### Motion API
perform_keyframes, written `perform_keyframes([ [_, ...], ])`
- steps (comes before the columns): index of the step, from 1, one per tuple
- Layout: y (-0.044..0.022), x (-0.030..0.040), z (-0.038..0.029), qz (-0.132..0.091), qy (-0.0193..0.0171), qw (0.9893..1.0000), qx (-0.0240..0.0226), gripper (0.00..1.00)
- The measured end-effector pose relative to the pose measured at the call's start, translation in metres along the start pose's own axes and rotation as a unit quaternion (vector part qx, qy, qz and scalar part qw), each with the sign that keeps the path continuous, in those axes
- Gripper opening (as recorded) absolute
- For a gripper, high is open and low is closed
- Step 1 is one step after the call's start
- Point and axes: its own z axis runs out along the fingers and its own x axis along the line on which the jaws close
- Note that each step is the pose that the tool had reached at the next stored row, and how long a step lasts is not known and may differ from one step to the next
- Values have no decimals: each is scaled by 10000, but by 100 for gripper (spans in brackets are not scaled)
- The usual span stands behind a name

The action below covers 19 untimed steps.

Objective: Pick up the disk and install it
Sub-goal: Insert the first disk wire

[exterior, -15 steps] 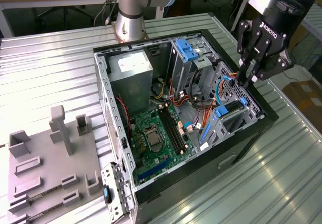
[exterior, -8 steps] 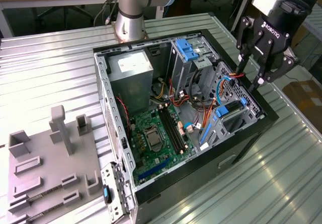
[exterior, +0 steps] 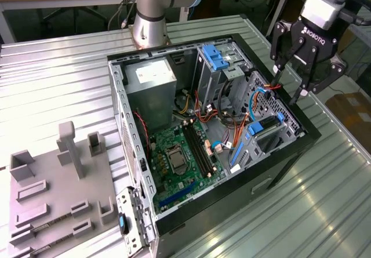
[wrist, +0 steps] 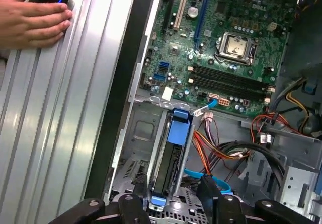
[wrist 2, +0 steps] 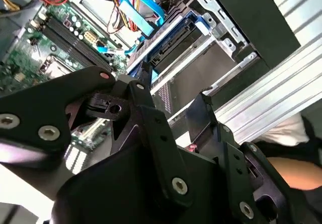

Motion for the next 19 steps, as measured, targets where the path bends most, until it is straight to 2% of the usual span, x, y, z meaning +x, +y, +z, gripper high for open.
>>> perform_keyframes([
  [2,0,0,0,-403,-4,9992,13,55],
  [4,0,0,1,-756,-7,9971,25,55],
  [5,0,0,2,-968,-9,9953,32,55],
  [7,0,0,2,-1160,-11,9932,38,55],
  [8,0,0,3,-1306,-13,9914,43,55],
  [9,-1,0,2,-1478,-14,9890,49,55],
  [11,-1,0,3,-1645,-16,9864,54,55],
  [12,-1,0,3,-1774,-17,9841,58,55],
  [13,-2,0,4,-1868,-18,9824,62,55],
  [15,-2,1,4,-2198,-21,9755,73,55],
  [16,-2,1,4,-2386,-23,9711,79,55],
  [17,-3,1,5,-2500,-24,9682,83,55],
  [18,-4,2,5,-2549,-20,9669,82,55],
  [19,-10,3,6,-2555,-19,9668,82,55],
])
